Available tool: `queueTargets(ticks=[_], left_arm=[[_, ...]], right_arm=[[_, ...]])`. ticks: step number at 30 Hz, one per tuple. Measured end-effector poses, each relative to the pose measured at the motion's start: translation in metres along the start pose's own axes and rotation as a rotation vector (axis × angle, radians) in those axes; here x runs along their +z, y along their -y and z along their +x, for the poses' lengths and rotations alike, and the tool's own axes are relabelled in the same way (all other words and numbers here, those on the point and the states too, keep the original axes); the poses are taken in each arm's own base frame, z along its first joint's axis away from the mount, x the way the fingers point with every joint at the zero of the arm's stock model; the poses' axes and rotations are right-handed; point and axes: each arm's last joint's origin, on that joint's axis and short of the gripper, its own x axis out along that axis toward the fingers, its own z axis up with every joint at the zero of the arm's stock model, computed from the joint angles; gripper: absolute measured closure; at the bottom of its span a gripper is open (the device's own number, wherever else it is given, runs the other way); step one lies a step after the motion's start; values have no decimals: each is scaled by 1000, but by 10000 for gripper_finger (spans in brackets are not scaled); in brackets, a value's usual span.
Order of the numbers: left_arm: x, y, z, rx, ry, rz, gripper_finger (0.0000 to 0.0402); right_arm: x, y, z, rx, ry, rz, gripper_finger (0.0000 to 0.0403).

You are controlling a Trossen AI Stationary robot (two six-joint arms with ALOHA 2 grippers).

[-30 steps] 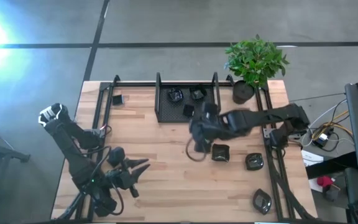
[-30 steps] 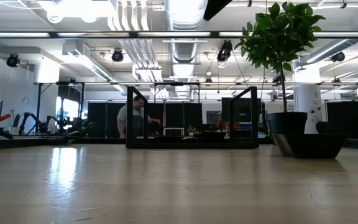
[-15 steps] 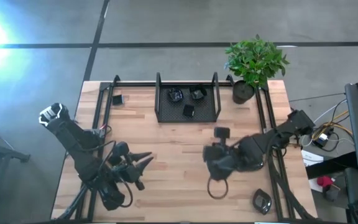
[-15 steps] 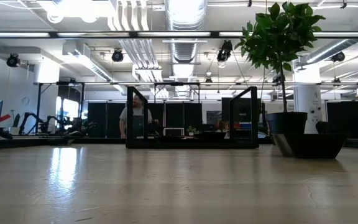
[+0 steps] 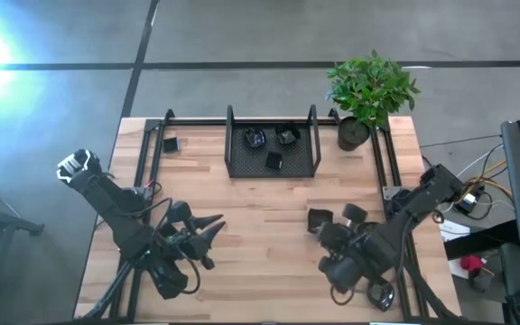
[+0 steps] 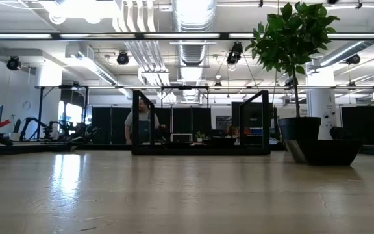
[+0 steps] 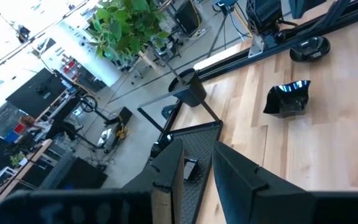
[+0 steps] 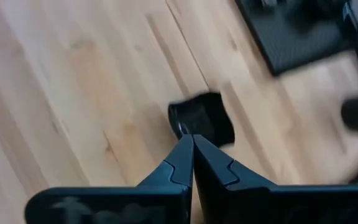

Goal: Pick & Place Mini shaped plates
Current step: Stack the black leaf-shaped plate on top of the black leaf-shaped plate on the shelf

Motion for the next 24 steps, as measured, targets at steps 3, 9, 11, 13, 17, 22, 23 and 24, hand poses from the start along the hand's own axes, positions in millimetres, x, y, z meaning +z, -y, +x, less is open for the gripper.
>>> queueTargets(ticks=[3,9,11,13,17,22,23,24], left_arm=[[0,0,0,0,0,22,319],[0,0,0,-1,-1,46,319],[0,0,0,-1,-1,47,319],[0,0,0,-1,-1,47,319],[0,0,0,0,-1,47,319],[0,0,0,0,-1,47,319],[0,0,0,0,-1,47,319],[0,0,1,1,-2,47,319]], right_arm=[[-16,-2,10,-37,-63,105,394],[-45,-2,38,-151,-250,330,394],[-53,1,47,-205,-271,395,394],[-58,3,55,-252,-269,444,394],[-68,8,68,-325,-284,517,394],[-77,11,76,-376,-344,558,394],[-78,11,77,-385,-351,562,394],[-79,12,79,-392,-362,567,394]])
